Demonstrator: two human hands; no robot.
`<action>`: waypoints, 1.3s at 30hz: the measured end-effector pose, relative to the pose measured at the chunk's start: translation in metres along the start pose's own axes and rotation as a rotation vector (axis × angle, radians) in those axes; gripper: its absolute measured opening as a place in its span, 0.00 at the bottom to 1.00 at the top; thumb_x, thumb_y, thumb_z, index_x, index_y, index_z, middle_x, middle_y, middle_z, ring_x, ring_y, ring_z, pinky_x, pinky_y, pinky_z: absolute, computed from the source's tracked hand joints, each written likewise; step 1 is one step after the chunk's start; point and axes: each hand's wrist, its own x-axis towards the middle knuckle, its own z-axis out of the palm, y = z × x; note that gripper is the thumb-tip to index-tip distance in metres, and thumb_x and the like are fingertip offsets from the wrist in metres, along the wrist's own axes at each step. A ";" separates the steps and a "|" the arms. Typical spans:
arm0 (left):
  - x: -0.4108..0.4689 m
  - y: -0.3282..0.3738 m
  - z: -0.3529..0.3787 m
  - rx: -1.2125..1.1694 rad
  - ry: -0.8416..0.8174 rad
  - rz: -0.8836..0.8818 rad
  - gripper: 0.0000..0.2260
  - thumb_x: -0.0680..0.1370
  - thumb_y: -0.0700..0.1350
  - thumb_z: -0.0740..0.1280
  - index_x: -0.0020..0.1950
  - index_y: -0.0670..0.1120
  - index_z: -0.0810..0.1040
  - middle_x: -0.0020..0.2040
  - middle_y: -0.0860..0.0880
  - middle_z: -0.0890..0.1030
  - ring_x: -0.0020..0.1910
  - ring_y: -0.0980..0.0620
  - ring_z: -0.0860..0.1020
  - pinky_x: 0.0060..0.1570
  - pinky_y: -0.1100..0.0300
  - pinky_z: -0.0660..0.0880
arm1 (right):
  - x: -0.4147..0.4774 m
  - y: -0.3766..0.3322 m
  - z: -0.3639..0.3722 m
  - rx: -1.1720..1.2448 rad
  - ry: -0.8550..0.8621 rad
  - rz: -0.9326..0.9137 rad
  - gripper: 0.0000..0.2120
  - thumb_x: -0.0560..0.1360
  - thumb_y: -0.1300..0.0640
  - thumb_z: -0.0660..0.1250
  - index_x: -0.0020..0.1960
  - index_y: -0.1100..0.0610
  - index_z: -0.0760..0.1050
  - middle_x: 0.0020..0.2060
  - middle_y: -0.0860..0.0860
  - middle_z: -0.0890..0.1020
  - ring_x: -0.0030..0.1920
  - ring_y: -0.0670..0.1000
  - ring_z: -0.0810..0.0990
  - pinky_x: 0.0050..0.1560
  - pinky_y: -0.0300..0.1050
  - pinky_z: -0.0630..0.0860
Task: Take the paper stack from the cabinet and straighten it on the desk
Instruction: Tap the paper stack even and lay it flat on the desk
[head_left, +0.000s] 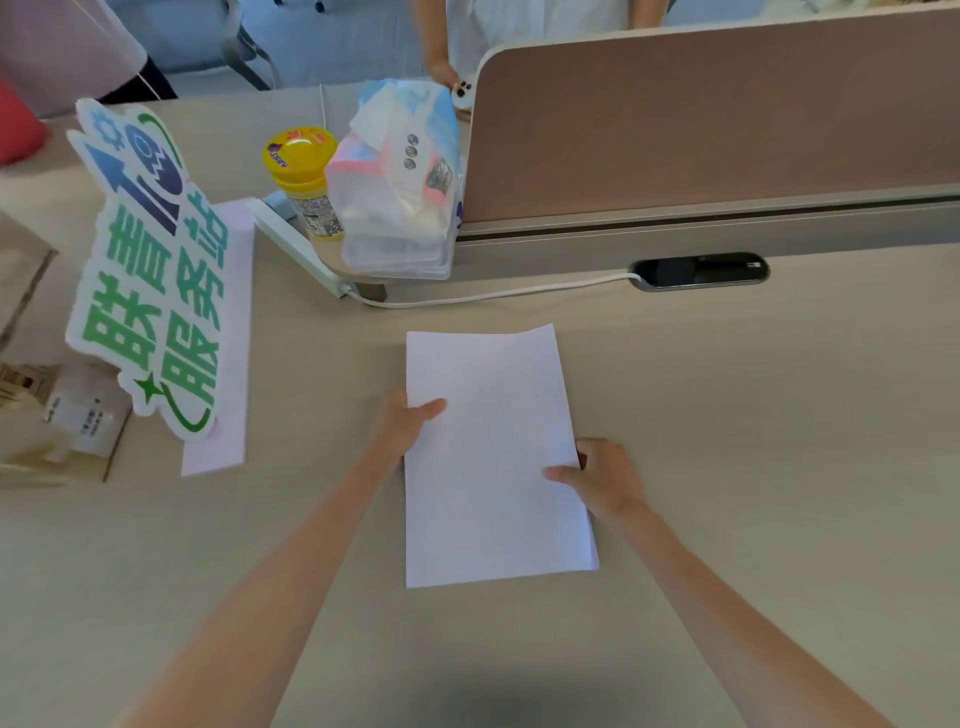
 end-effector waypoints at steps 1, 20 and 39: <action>0.005 -0.002 -0.001 0.026 0.016 0.003 0.11 0.74 0.39 0.71 0.56 0.43 0.81 0.52 0.46 0.82 0.54 0.43 0.82 0.54 0.51 0.78 | 0.001 -0.002 0.001 0.002 0.005 0.001 0.13 0.68 0.52 0.73 0.33 0.57 0.73 0.25 0.47 0.73 0.26 0.45 0.70 0.26 0.39 0.62; -0.003 -0.011 0.008 0.584 0.386 0.169 0.27 0.67 0.51 0.75 0.60 0.41 0.69 0.60 0.43 0.72 0.62 0.42 0.69 0.60 0.48 0.70 | -0.003 -0.020 0.021 -0.296 0.218 0.058 0.25 0.70 0.52 0.73 0.58 0.60 0.63 0.56 0.54 0.76 0.56 0.59 0.79 0.45 0.49 0.72; -0.090 -0.091 0.051 1.222 0.091 0.689 0.25 0.81 0.47 0.48 0.78 0.40 0.56 0.79 0.41 0.56 0.79 0.44 0.54 0.74 0.45 0.59 | -0.023 0.029 0.074 -0.706 0.199 -0.558 0.26 0.82 0.49 0.45 0.78 0.54 0.50 0.79 0.51 0.52 0.79 0.51 0.49 0.76 0.50 0.47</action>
